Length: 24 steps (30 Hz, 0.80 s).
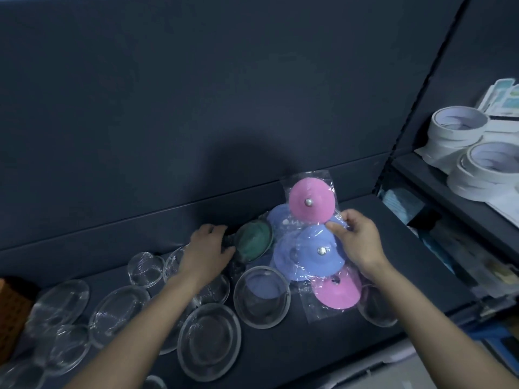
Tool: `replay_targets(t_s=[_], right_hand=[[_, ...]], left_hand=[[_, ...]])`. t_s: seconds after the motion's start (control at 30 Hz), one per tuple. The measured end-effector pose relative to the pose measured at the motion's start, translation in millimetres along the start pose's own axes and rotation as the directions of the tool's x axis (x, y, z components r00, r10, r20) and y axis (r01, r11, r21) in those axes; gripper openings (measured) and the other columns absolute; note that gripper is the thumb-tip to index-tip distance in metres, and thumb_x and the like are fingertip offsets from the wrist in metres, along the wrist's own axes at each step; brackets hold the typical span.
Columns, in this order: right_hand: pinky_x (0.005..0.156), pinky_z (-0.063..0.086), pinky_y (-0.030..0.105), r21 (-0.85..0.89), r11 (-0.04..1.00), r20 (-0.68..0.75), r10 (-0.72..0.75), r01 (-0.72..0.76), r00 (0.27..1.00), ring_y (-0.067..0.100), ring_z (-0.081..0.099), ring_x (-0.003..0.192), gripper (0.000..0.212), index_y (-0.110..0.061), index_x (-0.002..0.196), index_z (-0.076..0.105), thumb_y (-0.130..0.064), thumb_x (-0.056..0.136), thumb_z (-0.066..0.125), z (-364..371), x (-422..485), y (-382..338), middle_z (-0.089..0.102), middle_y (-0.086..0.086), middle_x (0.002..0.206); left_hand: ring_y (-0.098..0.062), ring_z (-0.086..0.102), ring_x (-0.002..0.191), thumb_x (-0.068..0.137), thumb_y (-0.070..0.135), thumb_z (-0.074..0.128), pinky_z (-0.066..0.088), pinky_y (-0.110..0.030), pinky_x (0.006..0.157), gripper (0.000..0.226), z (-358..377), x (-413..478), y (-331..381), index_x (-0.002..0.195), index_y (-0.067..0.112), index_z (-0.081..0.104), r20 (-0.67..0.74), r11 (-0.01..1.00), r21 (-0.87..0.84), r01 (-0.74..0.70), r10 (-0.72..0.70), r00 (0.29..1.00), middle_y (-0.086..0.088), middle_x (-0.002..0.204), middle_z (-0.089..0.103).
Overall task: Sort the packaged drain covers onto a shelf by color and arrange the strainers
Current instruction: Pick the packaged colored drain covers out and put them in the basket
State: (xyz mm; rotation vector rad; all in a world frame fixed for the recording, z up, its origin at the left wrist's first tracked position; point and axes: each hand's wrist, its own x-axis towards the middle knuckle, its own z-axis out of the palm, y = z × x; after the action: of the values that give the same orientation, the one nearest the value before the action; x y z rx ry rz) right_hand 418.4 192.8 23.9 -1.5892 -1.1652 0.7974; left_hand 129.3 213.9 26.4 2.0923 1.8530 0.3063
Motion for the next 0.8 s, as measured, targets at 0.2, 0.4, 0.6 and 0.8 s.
replay_targets(t_s=[0.2, 0.4, 0.6, 0.8], right_hand=[[0.072, 0.049, 0.036, 0.166, 0.986, -0.112, -0.009, 0.028, 0.994, 0.017, 0.058, 0.072, 0.015, -0.018, 0.076, 0.065, -0.006, 0.085, 0.065, -17.6, 0.7, -2.3, 0.068, 0.007, 0.079], [0.068, 0.044, 0.033, 0.342, 0.938, -0.235, 0.030, 0.054, 0.971, 0.016, 0.053, 0.069, 0.025, -0.022, 0.069, 0.063, -0.005, 0.087, 0.061, -38.9, 0.9, -2.2, 0.062, -0.003, 0.070], [0.089, 0.046, 0.056, 0.426, 0.901, -0.303, 0.062, 0.077, 0.951, 0.026, 0.057, 0.084, 0.005, -0.026, 0.077, 0.070, -0.028, 0.073, 0.067, -54.9, 5.8, 1.1, 0.065, 0.008, 0.087], [0.088, 0.045, 0.061, 0.405, 0.909, -0.335, 0.046, 0.099, 0.941, 0.025, 0.056, 0.082, 0.013, -0.024, 0.078, 0.069, -0.034, 0.070, 0.067, -69.9, 9.1, 3.4, 0.064, 0.010, 0.085]], left_hand=[[-0.026, 0.050, 0.119, 0.088, 0.024, 0.060, 0.038, -0.031, 0.101, 0.046, 18.4, 11.3, 52.7, 0.130, 0.008, 0.051, 0.029, 0.938, -0.128, -0.322, 0.328, 0.944, -0.011, 0.129, 0.051], [-0.027, 0.050, 0.115, 0.088, 0.026, 0.060, 0.036, -0.028, 0.092, 0.043, 37.5, 24.5, 82.0, 0.125, 0.004, 0.053, 0.037, 0.918, -0.097, -0.385, 0.390, 0.920, -0.013, 0.128, 0.052], [-0.029, 0.044, 0.116, 0.088, 0.033, 0.060, 0.038, -0.036, 0.098, 0.045, 57.6, 27.5, 103.7, 0.121, 0.004, 0.053, 0.049, 0.918, 0.036, -0.395, 0.394, 0.918, -0.012, 0.124, 0.049], [-0.025, 0.035, 0.129, 0.084, 0.048, 0.062, 0.036, -0.036, 0.101, 0.072, 70.1, 13.4, 134.5, 0.140, 0.010, 0.038, 0.322, 0.845, -0.034, -0.534, 0.515, 0.794, -0.009, 0.140, 0.040]])
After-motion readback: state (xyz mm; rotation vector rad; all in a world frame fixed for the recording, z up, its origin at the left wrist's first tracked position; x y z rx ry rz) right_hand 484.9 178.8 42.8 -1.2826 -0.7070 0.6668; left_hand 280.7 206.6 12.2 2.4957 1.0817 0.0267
